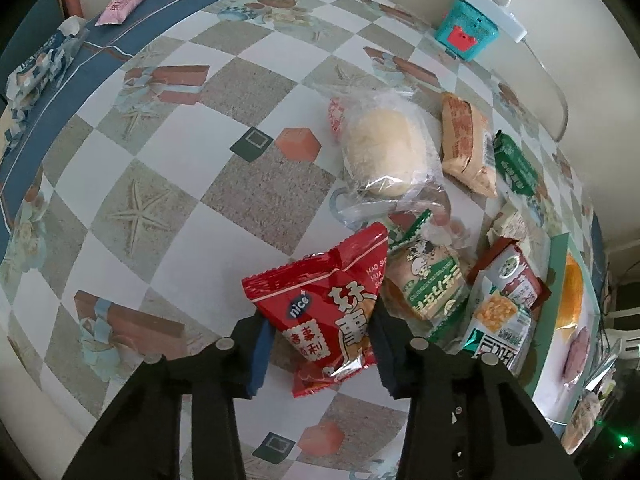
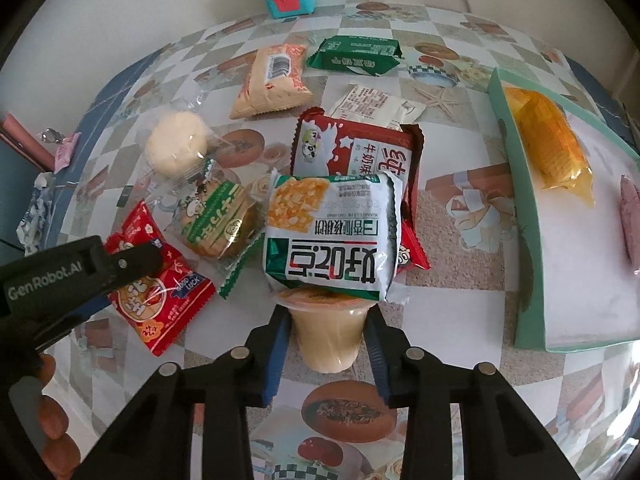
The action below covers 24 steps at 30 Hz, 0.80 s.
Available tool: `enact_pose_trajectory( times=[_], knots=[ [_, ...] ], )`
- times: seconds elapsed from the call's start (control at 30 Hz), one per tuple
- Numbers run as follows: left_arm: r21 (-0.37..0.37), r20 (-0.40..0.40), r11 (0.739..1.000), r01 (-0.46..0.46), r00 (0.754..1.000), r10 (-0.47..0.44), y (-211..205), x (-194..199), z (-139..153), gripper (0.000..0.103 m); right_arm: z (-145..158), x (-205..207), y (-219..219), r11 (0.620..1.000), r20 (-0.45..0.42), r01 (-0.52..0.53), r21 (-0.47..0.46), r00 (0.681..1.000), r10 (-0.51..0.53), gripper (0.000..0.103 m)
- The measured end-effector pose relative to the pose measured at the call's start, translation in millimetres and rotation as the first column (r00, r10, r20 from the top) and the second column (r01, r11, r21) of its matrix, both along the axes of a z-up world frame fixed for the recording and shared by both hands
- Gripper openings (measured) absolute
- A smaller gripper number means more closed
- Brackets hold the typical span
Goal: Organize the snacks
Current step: 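Grasp the red 'nice' snack bag with the left tool while the right tool grasps the pudding cup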
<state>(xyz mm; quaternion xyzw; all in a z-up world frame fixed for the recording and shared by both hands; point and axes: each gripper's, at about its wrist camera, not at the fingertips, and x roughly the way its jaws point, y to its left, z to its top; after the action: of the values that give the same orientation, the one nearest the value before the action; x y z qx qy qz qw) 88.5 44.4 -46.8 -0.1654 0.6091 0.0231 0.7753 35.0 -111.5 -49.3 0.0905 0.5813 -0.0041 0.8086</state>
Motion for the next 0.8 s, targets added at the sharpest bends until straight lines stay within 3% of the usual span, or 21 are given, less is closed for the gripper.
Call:
enact_pose_trajectory(
  times=[0.33, 0.8],
  knots=[
    [0.002, 0.025, 1.000, -0.006, 1.000, 0.005, 1, -4, 8, 0.040, 3, -2, -31, 0.998, -0.004, 0.021, 0.062, 1.000, -0.020, 0.038],
    [-0.006, 0.044, 1.000, -0.023, 0.999, 0.023, 10, -9, 17, 0.040, 18, -14, -34, 0.994, 0.010, 0.019, 0.106, 1.000, -0.020, 0.038]
  ],
)
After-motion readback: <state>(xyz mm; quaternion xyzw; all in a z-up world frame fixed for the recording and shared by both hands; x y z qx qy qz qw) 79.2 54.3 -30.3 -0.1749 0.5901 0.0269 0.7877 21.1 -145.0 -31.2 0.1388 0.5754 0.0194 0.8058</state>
